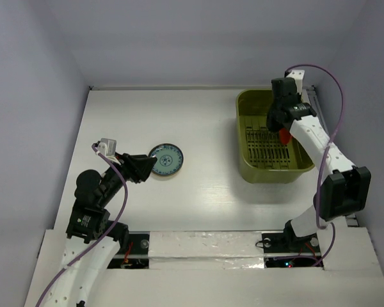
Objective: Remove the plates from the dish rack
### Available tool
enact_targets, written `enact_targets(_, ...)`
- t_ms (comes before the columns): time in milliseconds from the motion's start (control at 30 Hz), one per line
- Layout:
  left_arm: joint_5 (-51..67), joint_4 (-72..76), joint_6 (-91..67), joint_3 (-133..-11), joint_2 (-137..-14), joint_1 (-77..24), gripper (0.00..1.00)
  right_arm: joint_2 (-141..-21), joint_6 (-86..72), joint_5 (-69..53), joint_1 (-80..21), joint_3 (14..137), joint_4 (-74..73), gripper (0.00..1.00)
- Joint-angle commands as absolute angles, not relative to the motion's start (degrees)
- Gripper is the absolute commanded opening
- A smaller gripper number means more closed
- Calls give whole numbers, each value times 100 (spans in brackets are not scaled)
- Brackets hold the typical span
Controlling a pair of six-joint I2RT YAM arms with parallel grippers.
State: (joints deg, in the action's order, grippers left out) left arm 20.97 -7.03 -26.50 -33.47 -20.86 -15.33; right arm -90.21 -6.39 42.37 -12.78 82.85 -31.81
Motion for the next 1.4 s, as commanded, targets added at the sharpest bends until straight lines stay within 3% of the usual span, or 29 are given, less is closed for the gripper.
enact_targets(0, 2118, -431, -2672, -3401, -2057, -1556, 46, -8491, -615, 4114, -1380, 8657, -3252, 0)
enact_targets(400, 2109, -431, -2672, -3410, -2083, -1503, 46, -7233, -1659, 1751, -2898, 8034, -1997, 0)
enact_targets(667, 2083, -439, -2672, -3410, -2127, -1503, 46, -8382, -2750, 177, -3884, 7339, -178, 0)
enact_targets(900, 2092, -448, -2672, -3410, -2153, -1450, 46, -9552, -3181, 35, -4411, 7585, 438, 0)
enact_targets(1367, 2144, -422, -2672, -3401, -2232, -1450, 46, -10476, -3999, -449, -4412, 7480, 1248, 0)
